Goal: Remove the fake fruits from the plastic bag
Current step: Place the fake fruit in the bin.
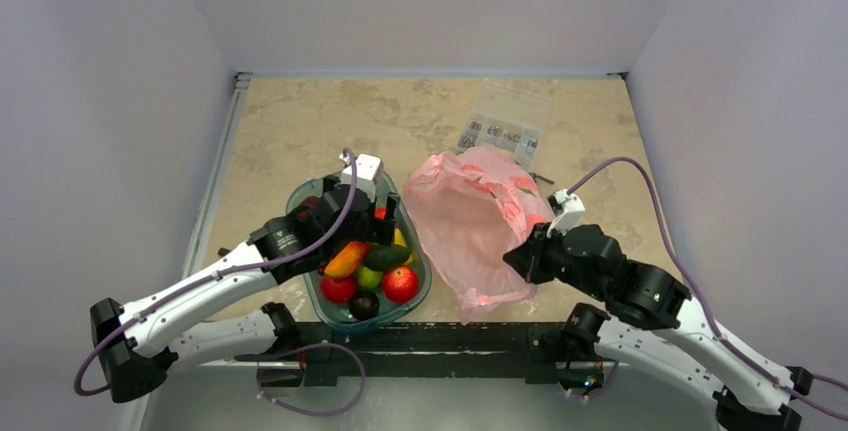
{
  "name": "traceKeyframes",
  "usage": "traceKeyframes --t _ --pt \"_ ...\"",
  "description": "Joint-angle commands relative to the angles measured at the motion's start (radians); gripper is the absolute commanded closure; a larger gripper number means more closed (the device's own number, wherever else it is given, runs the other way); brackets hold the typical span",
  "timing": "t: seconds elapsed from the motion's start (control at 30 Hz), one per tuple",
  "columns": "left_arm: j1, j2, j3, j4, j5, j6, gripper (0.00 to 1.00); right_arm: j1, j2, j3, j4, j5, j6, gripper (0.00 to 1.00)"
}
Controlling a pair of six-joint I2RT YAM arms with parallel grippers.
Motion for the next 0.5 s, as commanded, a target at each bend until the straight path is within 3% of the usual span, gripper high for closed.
traceKeyframes --t 0.0,0.17,0.4,0.47 --pt "0.016 0.045 0.081 -0.164 -0.173 -0.058 0.00 0.000 0.018 0.032 0.050 0.013 -0.009 1.00" --pt "0.016 0.026 0.141 -0.233 -0.184 -0.079 0.00 0.000 0.026 0.033 0.070 0.037 0.004 1.00" --pt "0.017 -0.137 0.179 -0.262 -0.153 -0.079 0.00 -0.001 0.110 0.074 0.111 0.100 0.016 1.00" --pt "0.017 -0.184 0.195 -0.275 -0.145 -0.080 0.00 -0.001 0.144 0.099 0.132 0.112 -0.007 0.90"
